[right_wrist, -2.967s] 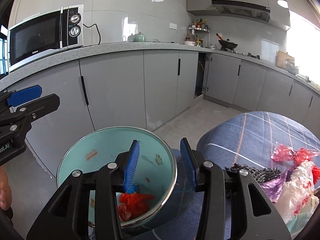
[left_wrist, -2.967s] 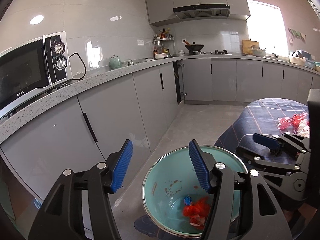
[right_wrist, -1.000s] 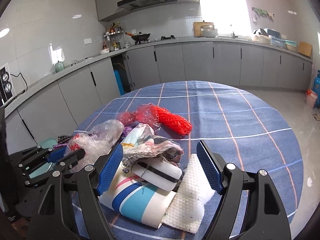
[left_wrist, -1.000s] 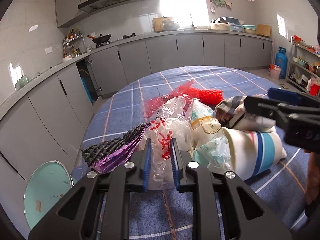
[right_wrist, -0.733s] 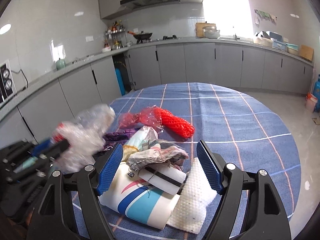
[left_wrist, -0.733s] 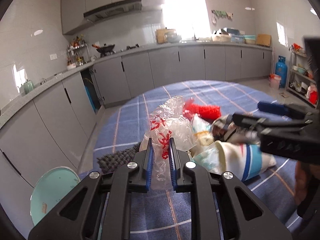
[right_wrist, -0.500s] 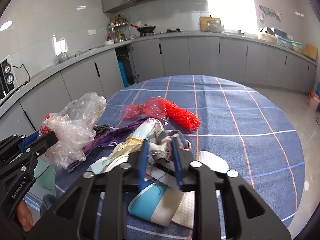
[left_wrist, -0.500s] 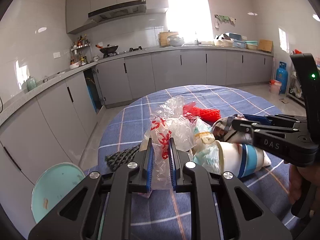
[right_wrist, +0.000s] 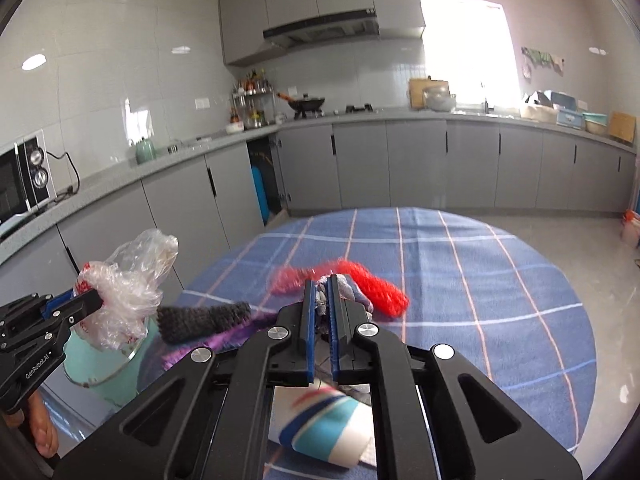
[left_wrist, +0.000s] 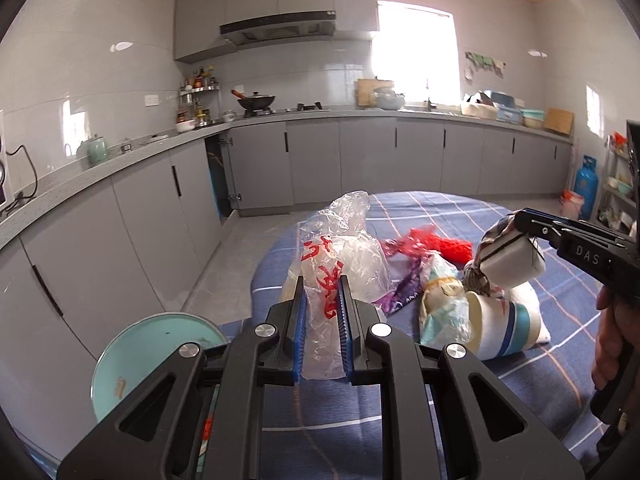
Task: Collect trash
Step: 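Grasp the clear plastic bag with the left tool while the right tool reaches the paper cup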
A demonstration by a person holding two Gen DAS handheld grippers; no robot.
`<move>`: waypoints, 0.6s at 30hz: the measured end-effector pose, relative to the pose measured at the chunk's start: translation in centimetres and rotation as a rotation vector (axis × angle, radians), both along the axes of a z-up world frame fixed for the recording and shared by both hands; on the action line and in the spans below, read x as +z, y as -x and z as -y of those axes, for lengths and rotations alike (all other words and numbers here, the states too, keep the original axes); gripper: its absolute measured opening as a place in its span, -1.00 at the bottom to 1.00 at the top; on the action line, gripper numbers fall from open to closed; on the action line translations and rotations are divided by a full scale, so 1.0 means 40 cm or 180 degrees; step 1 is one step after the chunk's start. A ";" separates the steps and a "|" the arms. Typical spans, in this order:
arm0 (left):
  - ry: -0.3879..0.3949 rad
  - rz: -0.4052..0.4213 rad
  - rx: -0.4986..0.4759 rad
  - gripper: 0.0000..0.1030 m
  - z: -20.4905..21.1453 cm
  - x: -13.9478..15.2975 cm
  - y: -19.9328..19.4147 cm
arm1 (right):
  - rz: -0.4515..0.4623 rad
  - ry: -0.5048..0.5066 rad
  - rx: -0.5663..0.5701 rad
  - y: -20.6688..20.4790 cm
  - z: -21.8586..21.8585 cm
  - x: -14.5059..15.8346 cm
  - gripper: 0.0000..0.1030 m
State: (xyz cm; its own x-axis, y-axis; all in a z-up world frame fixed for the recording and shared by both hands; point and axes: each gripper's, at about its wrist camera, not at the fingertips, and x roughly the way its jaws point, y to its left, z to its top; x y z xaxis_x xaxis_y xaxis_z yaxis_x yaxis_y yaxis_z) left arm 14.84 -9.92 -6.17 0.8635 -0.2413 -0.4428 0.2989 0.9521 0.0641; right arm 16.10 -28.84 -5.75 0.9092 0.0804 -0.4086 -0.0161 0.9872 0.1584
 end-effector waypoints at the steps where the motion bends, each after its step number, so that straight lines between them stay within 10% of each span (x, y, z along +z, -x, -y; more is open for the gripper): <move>1: 0.0011 0.0006 0.0007 -0.71 -0.006 0.004 0.003 | 0.0029 -0.0017 0.0024 0.000 -0.006 0.007 -0.88; 9: 0.0060 -0.0011 0.0087 -0.71 -0.044 0.013 0.004 | 0.0177 0.0249 -0.0055 0.014 -0.041 0.032 -0.88; 14: 0.0030 -0.0040 -0.0015 -0.71 -0.025 0.002 0.011 | -0.0503 0.0236 0.0238 0.002 -0.025 -0.057 -0.84; 16: 0.0027 -0.0057 -0.0046 -0.71 -0.022 -0.005 0.012 | -0.0515 0.0278 0.0207 0.019 -0.016 -0.074 -0.63; 18: 0.0018 -0.0099 -0.0066 -0.71 -0.016 -0.017 0.012 | -0.0450 0.0111 0.0124 0.033 0.014 -0.073 0.34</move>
State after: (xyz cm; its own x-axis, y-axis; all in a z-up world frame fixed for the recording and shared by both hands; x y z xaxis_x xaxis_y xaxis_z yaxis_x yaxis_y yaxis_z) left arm 14.38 -9.27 -6.86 0.8442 -0.2616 -0.4679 0.3203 0.9461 0.0490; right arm 14.77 -29.41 -8.66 0.8389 0.0980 -0.5354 -0.0345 0.9913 0.1274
